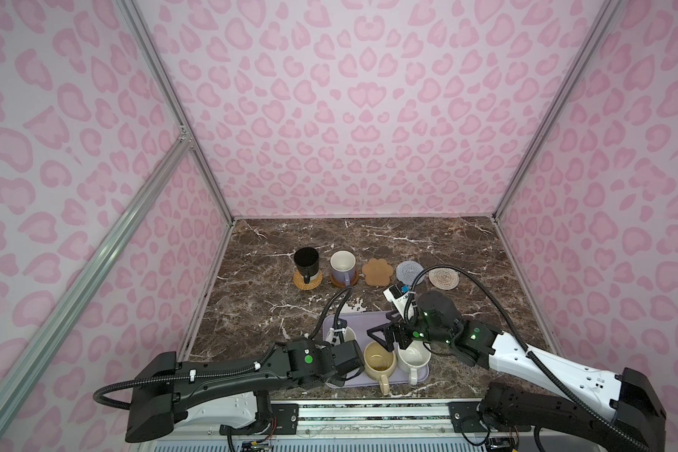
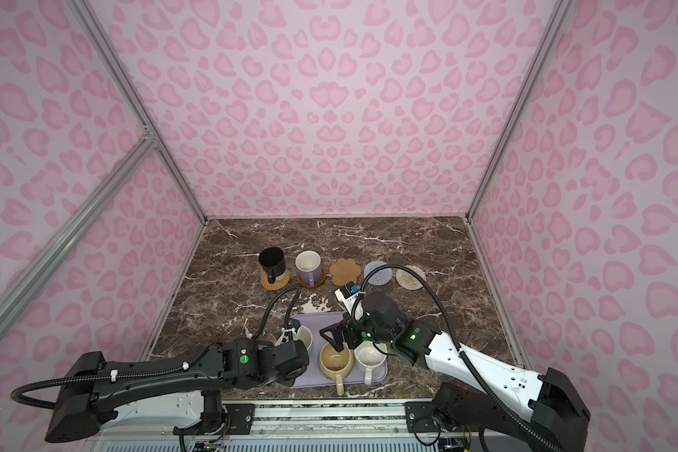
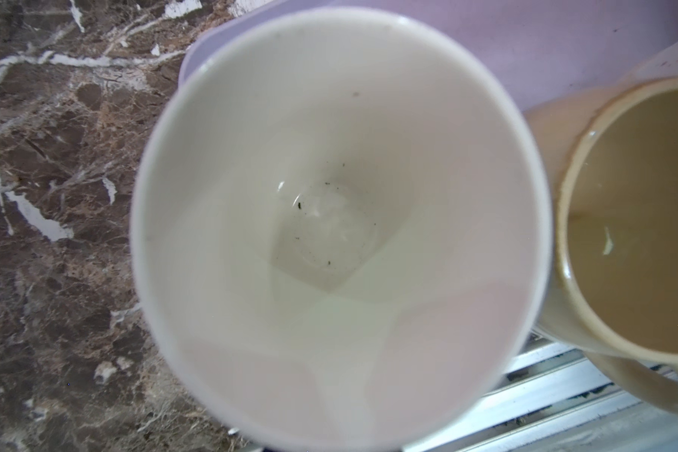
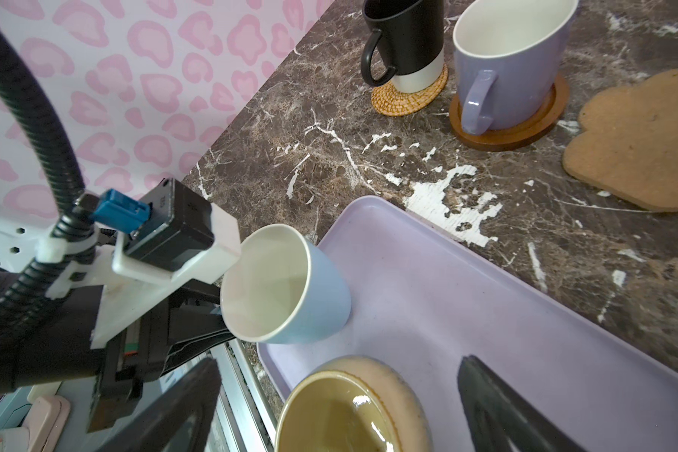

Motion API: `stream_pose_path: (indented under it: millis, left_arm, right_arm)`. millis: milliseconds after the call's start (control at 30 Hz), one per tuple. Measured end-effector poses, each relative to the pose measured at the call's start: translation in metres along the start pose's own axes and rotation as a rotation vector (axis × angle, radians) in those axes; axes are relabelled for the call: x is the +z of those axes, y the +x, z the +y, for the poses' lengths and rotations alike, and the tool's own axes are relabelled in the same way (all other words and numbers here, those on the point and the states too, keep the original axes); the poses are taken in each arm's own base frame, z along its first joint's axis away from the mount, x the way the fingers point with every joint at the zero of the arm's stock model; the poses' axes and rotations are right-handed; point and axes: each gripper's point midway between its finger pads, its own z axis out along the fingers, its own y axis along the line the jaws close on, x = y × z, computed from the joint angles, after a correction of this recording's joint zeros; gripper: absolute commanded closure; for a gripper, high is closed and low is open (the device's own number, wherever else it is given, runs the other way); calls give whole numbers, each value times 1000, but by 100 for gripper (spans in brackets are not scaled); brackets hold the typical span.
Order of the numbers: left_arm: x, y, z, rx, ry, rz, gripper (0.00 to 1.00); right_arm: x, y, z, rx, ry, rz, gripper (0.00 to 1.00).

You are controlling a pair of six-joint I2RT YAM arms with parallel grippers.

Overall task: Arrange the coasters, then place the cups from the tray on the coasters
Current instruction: 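Lower the left gripper and close it on the light-blue mug's rim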

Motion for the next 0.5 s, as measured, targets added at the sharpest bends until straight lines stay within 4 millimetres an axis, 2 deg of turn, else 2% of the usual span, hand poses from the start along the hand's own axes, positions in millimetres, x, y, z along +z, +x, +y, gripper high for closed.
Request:
stream_pose_path:
  millis: [100,233,500]
  left_arm:
    - [-5,-2,2,-8,-11,-3,97]
    - [-24,-19,0,-30,-19,-37,97]
    - [-53,-53,-1,-47,-47,-102,97]
  right_arm:
    - [-4,-11,0,-6,15,-39,4]
    - [-9,-26,2,-13,29,-86,6]
    - [-19,-45,-17,6,108,-158,7]
